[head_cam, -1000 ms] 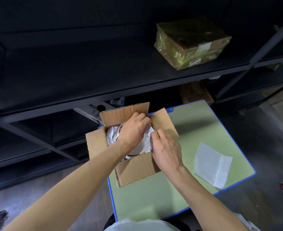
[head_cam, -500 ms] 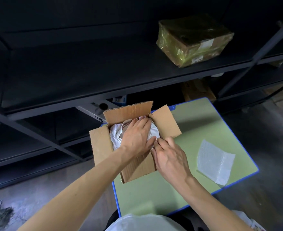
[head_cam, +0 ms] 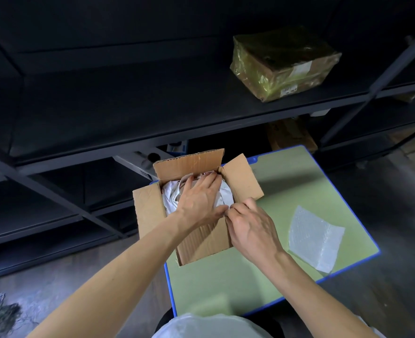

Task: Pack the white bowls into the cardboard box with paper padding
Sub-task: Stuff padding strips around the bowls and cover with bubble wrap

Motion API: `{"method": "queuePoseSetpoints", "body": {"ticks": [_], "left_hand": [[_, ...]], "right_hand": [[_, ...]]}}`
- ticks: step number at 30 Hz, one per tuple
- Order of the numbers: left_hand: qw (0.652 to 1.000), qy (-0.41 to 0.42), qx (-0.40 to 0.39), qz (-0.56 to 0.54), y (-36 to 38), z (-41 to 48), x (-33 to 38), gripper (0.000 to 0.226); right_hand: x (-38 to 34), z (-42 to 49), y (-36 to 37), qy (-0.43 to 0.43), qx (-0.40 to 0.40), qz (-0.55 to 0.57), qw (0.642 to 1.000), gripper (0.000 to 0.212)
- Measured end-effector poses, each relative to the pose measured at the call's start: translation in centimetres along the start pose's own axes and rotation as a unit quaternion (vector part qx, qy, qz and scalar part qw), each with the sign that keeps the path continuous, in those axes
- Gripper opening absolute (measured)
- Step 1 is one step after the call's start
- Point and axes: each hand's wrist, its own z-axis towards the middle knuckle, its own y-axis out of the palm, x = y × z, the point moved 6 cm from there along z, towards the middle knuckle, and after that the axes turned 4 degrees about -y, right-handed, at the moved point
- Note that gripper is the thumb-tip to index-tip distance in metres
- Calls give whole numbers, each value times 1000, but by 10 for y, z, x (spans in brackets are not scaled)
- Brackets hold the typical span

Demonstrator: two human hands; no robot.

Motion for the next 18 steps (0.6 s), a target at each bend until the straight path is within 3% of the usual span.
{"method": "queuePoseSetpoints", "body": {"ticks": [8,18], "left_hand": [[993,45,93,-59,-8,-24,1,71],[999,32,6,22,0,-11,-1,78]], "right_hand": [[2,3,0,-15,-19,11,1000,10],[0,9,-7,-5,-26,19,999,14]]}}
